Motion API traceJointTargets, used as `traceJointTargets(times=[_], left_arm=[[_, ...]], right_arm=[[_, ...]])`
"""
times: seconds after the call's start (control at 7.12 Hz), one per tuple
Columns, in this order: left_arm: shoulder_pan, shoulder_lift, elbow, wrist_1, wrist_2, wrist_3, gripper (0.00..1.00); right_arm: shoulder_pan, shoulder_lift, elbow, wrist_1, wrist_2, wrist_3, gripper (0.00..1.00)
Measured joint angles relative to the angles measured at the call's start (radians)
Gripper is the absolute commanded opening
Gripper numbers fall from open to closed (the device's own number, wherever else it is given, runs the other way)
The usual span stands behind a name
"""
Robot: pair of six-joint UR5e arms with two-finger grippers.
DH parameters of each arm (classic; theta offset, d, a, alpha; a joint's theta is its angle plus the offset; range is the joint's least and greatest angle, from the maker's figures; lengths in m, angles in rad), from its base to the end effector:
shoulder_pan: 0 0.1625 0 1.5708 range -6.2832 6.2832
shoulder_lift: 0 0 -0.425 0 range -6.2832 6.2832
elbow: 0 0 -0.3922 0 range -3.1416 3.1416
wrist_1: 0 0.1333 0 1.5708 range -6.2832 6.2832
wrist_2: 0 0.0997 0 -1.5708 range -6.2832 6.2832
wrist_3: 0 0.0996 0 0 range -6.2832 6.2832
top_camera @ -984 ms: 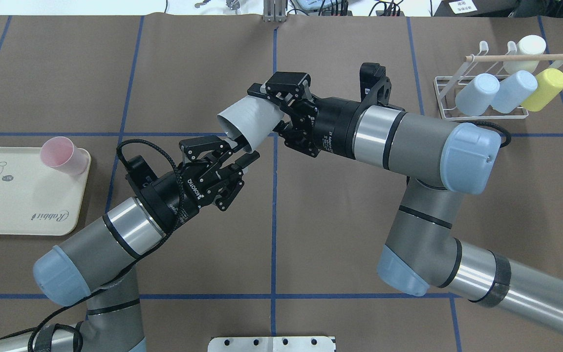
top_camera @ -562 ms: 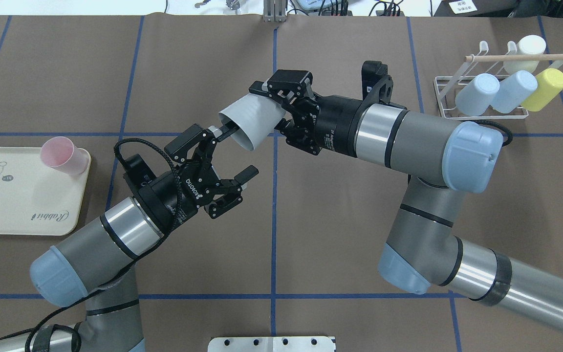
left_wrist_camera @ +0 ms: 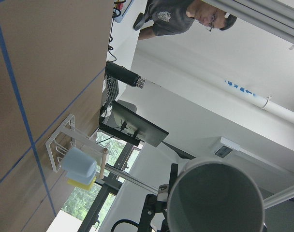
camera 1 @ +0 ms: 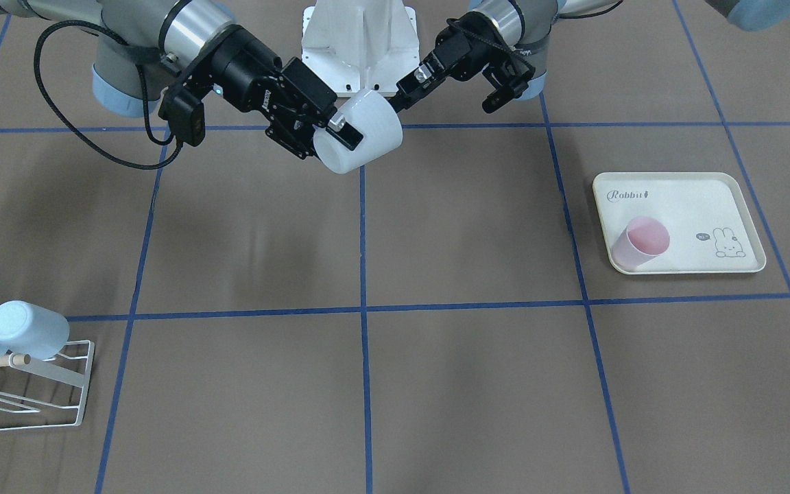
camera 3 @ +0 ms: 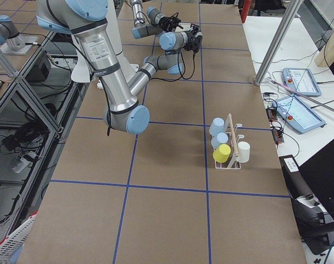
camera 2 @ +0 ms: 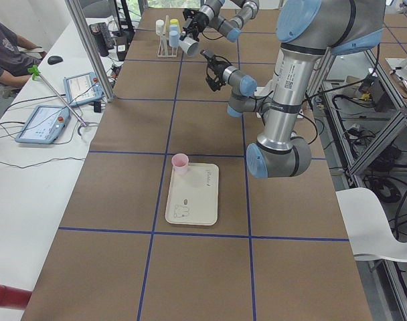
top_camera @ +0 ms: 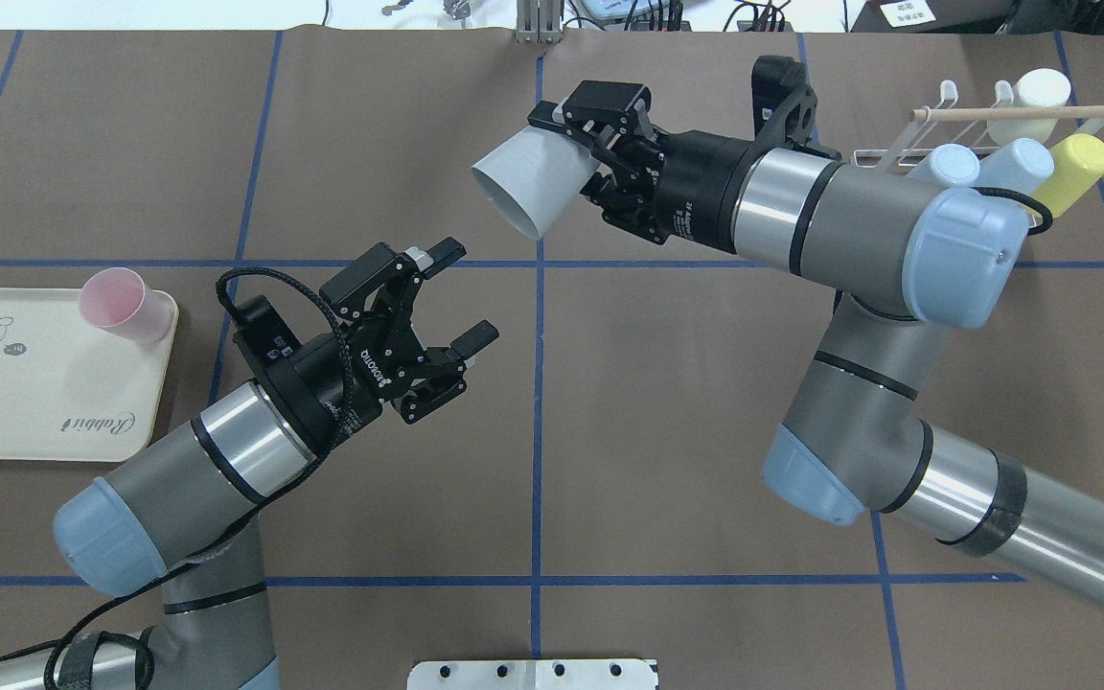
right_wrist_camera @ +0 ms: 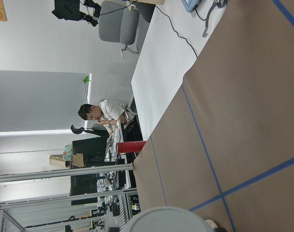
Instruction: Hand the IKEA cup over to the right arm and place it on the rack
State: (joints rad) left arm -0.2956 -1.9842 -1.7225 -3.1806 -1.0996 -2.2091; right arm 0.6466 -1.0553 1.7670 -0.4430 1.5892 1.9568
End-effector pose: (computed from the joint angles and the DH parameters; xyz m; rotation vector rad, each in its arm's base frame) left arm 0.4439 -0.3218 0.2092 -0.1054 2.2892 -1.0246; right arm -0.3806 -0.4520 0.1536 0.2335 -1.8840 0.6988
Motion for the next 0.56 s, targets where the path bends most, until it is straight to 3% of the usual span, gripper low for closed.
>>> traceJointTargets(times=[0.28, 0.56], left_arm=[[-0.002, 0.002, -0.006, 0.055, 0.000, 0.107, 1.00], [-0.010, 0.004, -0.067, 0.190, 0.000, 0.223, 1.00]], right_arm=[[0.085, -0.001, -0.038, -0.047, 0.000, -0.096, 0.00], [0.168, 0.002, -0.046, -0.171, -0.016, -0.231, 0.00]])
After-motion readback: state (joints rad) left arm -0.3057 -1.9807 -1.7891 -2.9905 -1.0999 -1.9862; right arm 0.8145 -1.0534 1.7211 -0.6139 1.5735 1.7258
